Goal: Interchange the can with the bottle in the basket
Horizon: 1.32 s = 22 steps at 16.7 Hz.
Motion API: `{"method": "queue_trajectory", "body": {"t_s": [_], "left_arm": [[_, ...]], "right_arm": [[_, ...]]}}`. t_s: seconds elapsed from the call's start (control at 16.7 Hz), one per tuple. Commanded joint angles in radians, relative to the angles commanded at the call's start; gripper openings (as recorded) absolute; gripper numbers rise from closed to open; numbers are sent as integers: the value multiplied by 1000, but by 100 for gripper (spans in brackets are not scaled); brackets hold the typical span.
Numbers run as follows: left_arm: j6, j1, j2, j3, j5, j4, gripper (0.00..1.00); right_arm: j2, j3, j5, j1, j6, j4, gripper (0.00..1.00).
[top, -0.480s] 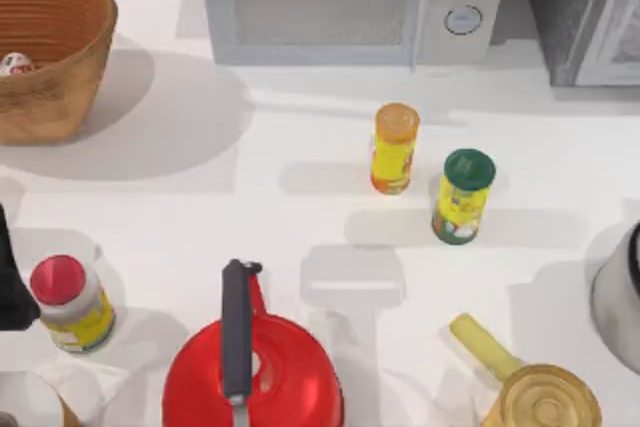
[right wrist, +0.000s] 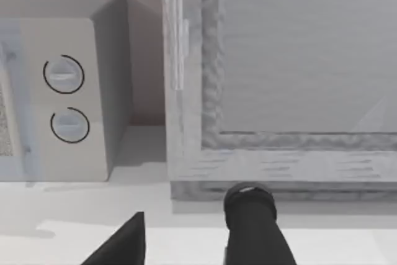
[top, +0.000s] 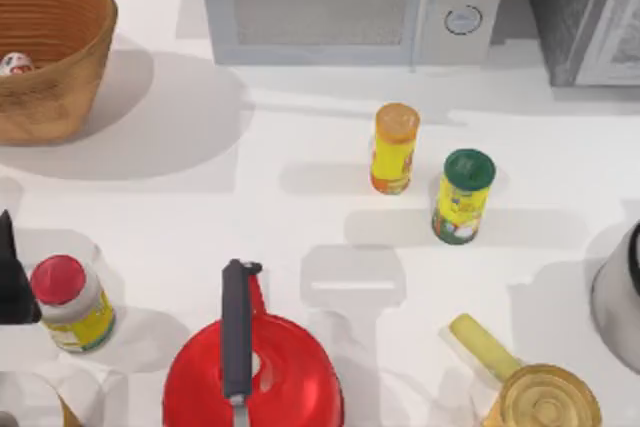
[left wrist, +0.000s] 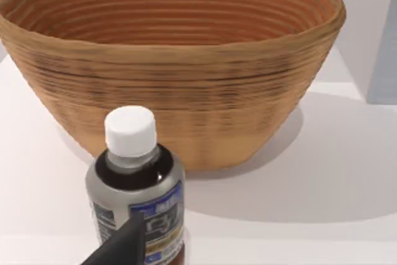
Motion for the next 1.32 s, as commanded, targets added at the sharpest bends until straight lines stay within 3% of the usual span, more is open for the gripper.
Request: {"method": "queue_trajectory", "body": {"t_s": [0.42,1.32], "left_arm": [[28,30,460,475,1,-267,100],[120,103,1799,1887,37,-1030,100]], "right_arm": [[0,0,0,0,0,0,100],[0,0,0,0,0,0,100]]}}
